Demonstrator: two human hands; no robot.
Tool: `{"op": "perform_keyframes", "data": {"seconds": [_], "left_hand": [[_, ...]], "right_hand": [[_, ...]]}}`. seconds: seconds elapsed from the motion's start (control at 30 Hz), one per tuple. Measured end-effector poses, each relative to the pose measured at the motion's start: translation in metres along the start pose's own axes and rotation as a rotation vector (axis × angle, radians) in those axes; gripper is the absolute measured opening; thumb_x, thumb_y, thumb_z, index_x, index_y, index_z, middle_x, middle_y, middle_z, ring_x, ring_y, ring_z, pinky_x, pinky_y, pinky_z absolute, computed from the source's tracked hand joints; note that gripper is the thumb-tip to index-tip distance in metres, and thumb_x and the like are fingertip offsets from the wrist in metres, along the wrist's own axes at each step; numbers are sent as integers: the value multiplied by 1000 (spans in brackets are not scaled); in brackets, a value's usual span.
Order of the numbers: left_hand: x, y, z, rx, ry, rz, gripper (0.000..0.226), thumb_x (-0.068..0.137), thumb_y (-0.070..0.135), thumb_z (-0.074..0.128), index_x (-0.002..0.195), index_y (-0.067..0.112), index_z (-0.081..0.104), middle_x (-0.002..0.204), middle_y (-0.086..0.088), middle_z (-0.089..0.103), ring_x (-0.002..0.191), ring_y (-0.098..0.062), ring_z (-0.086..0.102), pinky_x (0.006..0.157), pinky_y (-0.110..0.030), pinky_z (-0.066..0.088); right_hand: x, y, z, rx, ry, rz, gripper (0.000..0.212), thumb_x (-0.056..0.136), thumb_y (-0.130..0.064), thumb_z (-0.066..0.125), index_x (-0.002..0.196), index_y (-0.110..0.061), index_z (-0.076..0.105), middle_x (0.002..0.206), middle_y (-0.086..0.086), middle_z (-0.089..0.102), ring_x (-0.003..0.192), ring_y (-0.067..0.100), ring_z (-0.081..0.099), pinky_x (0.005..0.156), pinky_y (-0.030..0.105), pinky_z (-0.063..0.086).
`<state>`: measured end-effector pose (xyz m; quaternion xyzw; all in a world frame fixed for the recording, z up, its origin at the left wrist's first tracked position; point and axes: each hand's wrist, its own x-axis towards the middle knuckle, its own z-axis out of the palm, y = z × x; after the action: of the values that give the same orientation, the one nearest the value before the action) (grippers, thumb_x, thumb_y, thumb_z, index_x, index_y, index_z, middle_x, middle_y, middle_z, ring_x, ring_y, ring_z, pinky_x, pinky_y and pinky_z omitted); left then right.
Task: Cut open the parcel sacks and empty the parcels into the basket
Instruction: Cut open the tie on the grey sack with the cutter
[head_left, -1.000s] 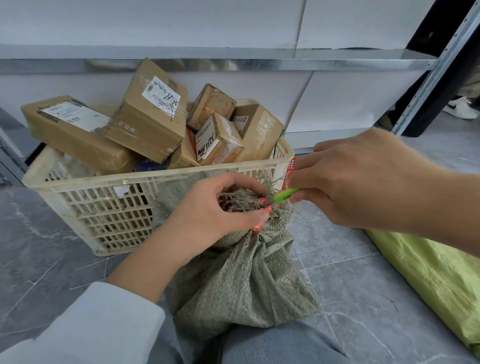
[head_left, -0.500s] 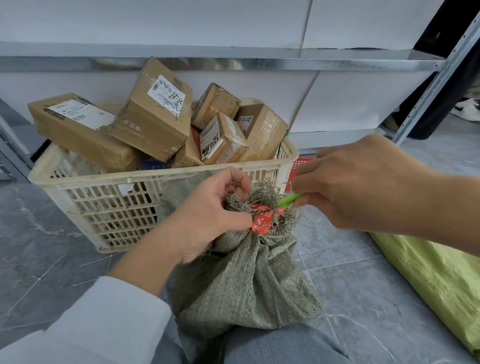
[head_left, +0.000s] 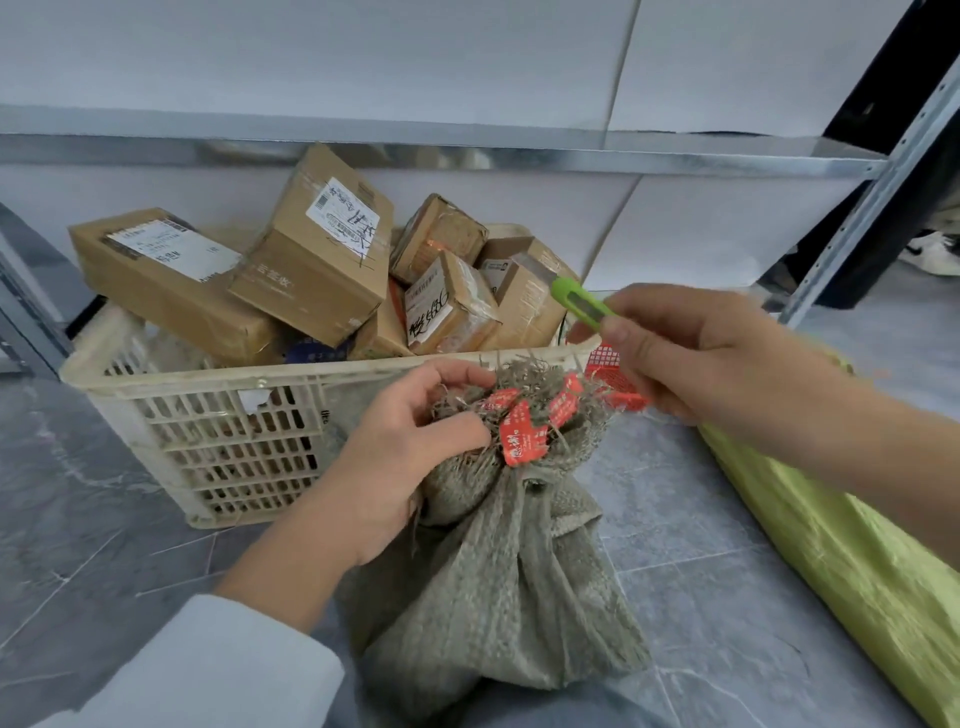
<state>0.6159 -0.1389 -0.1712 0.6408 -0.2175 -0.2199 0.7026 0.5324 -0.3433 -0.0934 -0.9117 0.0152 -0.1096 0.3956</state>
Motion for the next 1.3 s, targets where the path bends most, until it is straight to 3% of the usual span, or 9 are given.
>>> {"op": "perform_keyframes", "data": {"seconds": [0.07,0.17,0.3,0.5,0.77,0.93,1.1,1.23,1.3], "left_hand": [[-2,4,-2,-35,-14,-34,32,69,16,66,98,26,73,109,-28,61,99,-32,59,97,-49,41],[-2,4,-3,-52,-2,-35,25,75,24,66,98,25,75,111,-16,69,114,-36,59,105,-60,38],[1,1,-2,-93,-11,-29,22,74,21,75,96,19,75,97,-14,74,96,-29,70,88,-44,53],[2,-2,-4,-75,46,-35,18,75,30,74,90,20,74,95,-13,73,95,-31,69,95,-54,51],[2,-5,2,-5,125,-113,14,93,30,60,85,31,72,94,-7,74,90,-20,69,95,-47,52],[3,-8,2,-27,192,-129,27,99,39,47,93,26,70,91,-10,74,90,-22,71,94,-46,52],[9,-13,4,61,261,-58,36,100,37,47,76,34,74,80,6,75,75,-3,70,68,-16,54],[14,-14,16,150,280,-19,40,99,42,46,76,20,71,66,-6,67,62,-13,63,66,-30,49],[19,-14,23,138,354,8,44,100,41,46,80,11,70,65,-14,63,62,-16,59,63,-29,46]], "right_hand": [[1,-1,15,284,-24,76,22,100,-25,50,98,-24,72,62,4,49,48,13,39,43,20,33],[4,-4,38,432,50,62,23,99,-33,49,108,-36,71,59,5,50,42,15,37,38,19,30],[6,-10,71,705,-18,36,29,101,-36,43,115,-31,68,55,3,33,37,11,21,40,15,22],[0,-8,92,818,-31,-23,31,104,-23,38,123,-27,63,62,3,31,40,8,19,39,16,20],[-1,-3,111,1034,-64,14,35,103,0,29,128,-14,50,68,-1,34,45,6,23,39,16,23],[8,-4,122,1059,-124,-18,35,97,3,29,127,-7,44,77,1,41,51,10,28,41,17,26],[9,-7,120,1054,-113,25,27,104,-7,32,126,-11,48,70,-1,45,47,9,30,38,17,26],[3,0,112,900,-22,25,23,105,-24,36,107,-7,52,61,2,38,40,13,28,37,19,24],[-1,8,104,837,58,46,23,104,-22,40,100,-5,55,61,3,46,43,18,40,39,26,37]]}}
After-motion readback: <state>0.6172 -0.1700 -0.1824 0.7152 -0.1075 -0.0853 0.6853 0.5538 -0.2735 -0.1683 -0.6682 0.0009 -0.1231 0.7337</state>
